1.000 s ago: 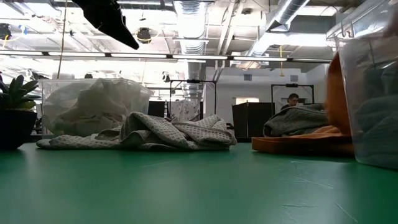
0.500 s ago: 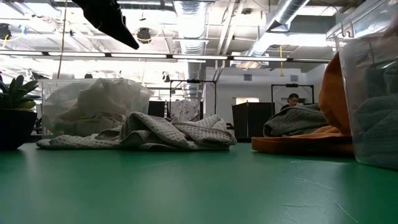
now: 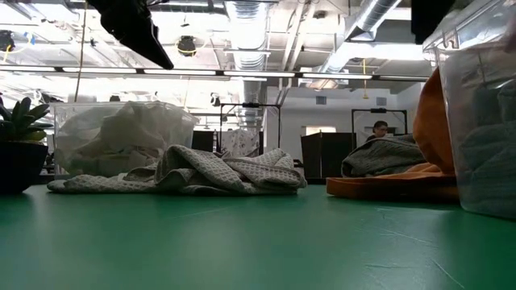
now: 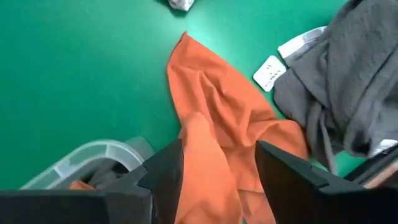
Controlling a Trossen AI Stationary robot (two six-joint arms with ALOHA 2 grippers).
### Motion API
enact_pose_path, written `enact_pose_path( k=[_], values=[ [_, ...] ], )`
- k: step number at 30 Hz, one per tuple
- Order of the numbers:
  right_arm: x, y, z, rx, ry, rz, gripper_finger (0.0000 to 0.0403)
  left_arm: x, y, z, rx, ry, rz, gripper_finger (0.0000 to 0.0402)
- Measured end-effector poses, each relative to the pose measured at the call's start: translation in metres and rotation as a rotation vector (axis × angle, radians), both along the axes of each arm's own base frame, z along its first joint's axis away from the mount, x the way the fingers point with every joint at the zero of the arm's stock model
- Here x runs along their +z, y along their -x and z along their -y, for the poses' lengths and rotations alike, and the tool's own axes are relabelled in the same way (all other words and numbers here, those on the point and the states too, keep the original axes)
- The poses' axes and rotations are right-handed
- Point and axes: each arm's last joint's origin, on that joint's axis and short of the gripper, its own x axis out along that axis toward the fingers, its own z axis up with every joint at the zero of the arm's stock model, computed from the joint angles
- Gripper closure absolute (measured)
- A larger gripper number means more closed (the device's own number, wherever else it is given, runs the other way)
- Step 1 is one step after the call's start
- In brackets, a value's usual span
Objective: Sort towels by color in basket
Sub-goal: Put the orange towel into the bottom transparent bin
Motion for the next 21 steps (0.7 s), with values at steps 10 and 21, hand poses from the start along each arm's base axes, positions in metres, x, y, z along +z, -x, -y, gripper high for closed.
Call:
enact_pose_path(
  k=[10, 21],
  values=[
    [-0.049, -0.007, 0.005, -0.032, -0.128, -0.087, 0.0179, 0.0, 0.0, 0.0, 0.004, 0.004, 0.0, 0.0205],
    [-0.066, -0.003, 0.008, -0.019, -0.149, -0.153, 0.021, 0.0, 0.0, 0.0, 0.003, -0.003, 0.0, 0.0205]
  ],
)
